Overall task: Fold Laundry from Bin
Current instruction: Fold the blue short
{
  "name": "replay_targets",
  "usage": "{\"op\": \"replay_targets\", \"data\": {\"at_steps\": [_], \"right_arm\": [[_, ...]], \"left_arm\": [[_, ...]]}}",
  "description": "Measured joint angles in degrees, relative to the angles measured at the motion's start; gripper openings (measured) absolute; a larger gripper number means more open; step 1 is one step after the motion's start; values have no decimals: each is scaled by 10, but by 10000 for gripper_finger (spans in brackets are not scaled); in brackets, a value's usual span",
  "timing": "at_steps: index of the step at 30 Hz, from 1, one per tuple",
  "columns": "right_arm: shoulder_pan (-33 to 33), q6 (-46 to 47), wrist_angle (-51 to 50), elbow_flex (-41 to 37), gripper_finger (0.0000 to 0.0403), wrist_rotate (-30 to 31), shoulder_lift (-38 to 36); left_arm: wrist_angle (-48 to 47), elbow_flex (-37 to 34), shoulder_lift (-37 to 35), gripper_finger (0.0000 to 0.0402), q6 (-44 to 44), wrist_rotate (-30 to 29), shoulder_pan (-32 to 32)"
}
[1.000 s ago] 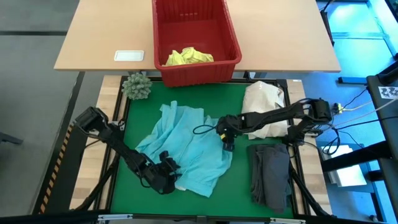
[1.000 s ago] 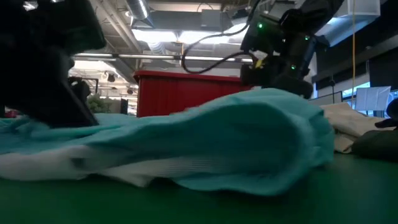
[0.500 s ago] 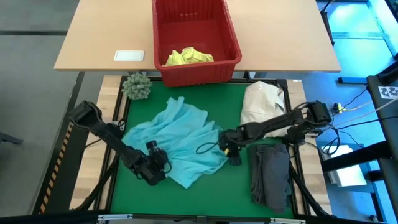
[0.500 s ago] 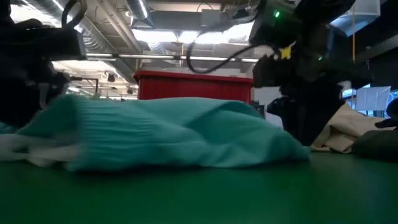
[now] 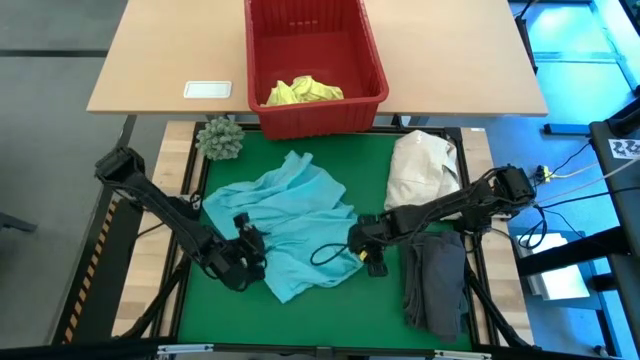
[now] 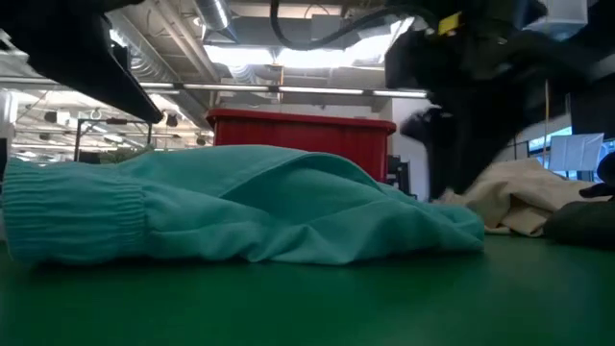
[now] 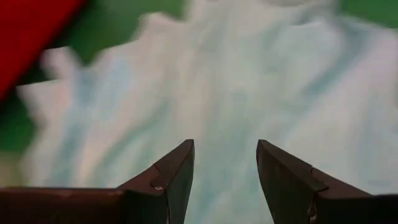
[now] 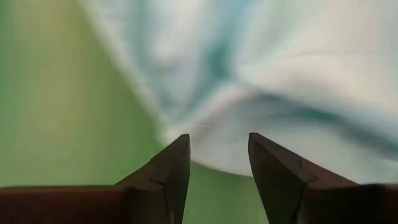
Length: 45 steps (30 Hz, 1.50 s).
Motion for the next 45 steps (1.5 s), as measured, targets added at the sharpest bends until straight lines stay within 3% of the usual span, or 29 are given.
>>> {"op": "replay_targets", "data": {"at_steps": [4,12,17,23,35,40,45], "right_arm": [[-21,-27,-61,36,161,85,-1],[-91,-59,-85,41,161,92,-1],[-118,-76,-62,33,161,38,1],[-132,-63,0,-26,161,-68,3],[-131,-35,36,-64,161,-98,3],[-129,-16,-22,-64,161,-154,3],[-100,-10,-89,-64,161,-154,3]], "left_arm": [[101,0,30,167,50,78,-10],[186,12,107,167,36,133,-52],[186,40,140,167,34,126,-65],[198,52,195,167,23,143,-65],[195,54,209,167,-10,242,-66],[181,55,209,167,-47,293,-77],[142,56,207,167,-88,313,-95]]}}
